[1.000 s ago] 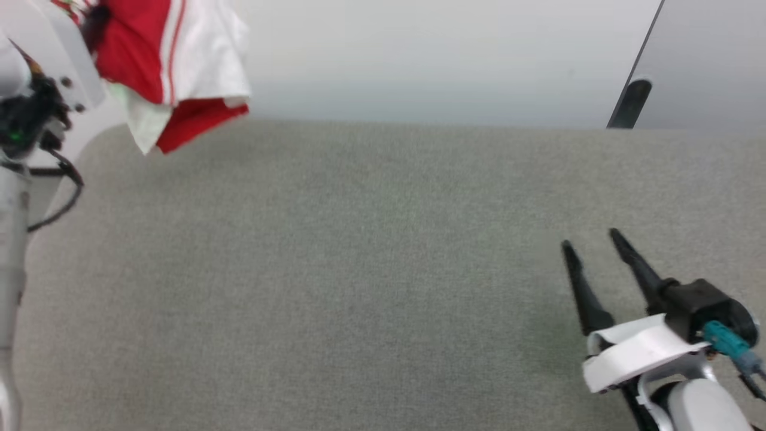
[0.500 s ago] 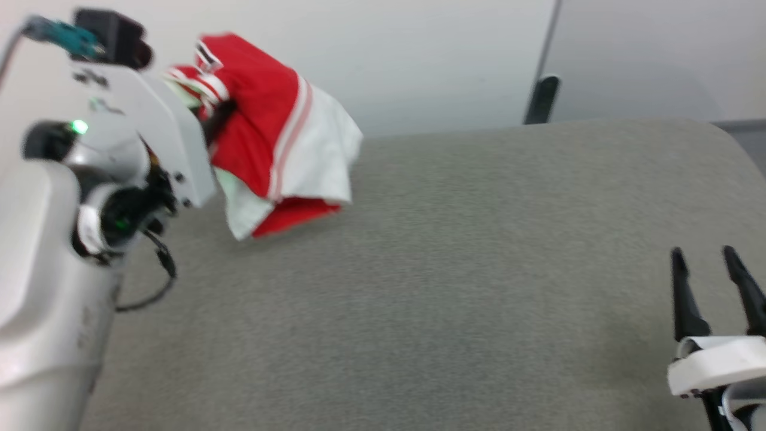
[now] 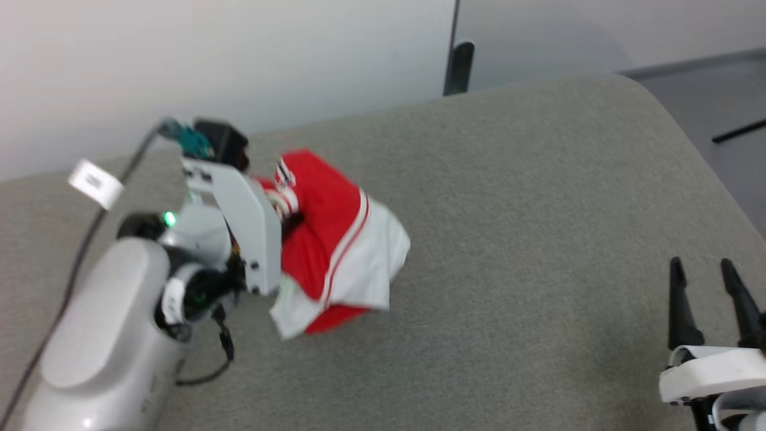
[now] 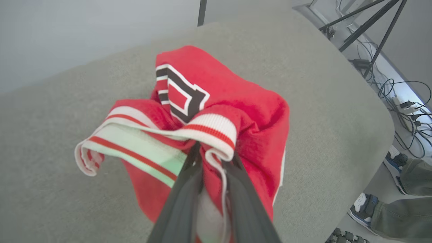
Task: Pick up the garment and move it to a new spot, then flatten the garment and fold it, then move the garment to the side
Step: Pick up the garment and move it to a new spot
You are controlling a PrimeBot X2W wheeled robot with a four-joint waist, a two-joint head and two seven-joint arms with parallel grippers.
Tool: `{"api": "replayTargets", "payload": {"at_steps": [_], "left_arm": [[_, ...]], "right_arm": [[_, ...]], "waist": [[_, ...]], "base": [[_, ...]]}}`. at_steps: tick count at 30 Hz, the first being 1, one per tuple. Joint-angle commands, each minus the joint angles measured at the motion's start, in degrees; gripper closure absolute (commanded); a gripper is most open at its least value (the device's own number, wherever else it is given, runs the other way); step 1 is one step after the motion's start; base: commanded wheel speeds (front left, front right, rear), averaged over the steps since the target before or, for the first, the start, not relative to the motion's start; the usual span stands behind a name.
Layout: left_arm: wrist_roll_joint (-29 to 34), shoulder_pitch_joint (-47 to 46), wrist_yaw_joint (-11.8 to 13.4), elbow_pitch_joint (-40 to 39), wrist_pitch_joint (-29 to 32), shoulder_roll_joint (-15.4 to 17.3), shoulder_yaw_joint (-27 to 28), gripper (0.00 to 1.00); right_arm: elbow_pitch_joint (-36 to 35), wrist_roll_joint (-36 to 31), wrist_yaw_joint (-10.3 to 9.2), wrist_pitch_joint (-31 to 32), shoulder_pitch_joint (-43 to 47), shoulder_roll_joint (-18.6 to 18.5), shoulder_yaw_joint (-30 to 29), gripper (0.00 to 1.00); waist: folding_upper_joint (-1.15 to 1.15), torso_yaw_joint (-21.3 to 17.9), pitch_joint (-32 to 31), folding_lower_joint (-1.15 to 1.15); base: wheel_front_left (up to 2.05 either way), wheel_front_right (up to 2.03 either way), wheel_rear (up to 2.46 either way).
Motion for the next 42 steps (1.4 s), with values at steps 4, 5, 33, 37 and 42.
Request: {"api": "replayTargets", "payload": {"at_steps": [4,5,33,37,42], "left_arm": [[0.0,2.9,-0.6,3.8,0.8,-0.8,-2.1,1.0],[0.2,3.5,-0.8,4.8,1.1,-0.8,-2.6,1.0],[0.0,3.7,-5.1,9.6,-6.2,-2.2,-3.7,0.0],[0.2,5.6,-5.9,8.3,-11.5,-2.2,-2.5,0.0],[0.3,9.6,-6.9,8.2,-19.4,-2.3,-0.8,0.0]], "right_arm": [[1.1,0.3,-0.02,-1.0,-1.1,1.0,0.9,0.0],[1.3,0.3,-0.02,-1.2,-1.3,1.3,1.1,0.0],[3.2,-0.4,-0.02,-0.5,-2.0,-0.1,5.0,0.0],[2.7,-0.2,-0.02,0.3,-1.5,-0.7,6.1,0.0],[2.1,0.0,-0.02,1.1,-0.5,-0.8,7.2,0.0]], "waist": [[0.0,-2.6,3.0,0.0],[0.0,-2.7,3.3,0.0],[0.0,6.4,-1.0,0.0],[0.0,8.4,-2.8,0.0],[0.0,10.3,-4.8,0.0]], "base": [[0.0,0.0,0.0],[0.0,0.0,0.0],[0.0,0.0,0.0],[0.0,0.0,0.0],[0.0,0.0,0.0]]}}
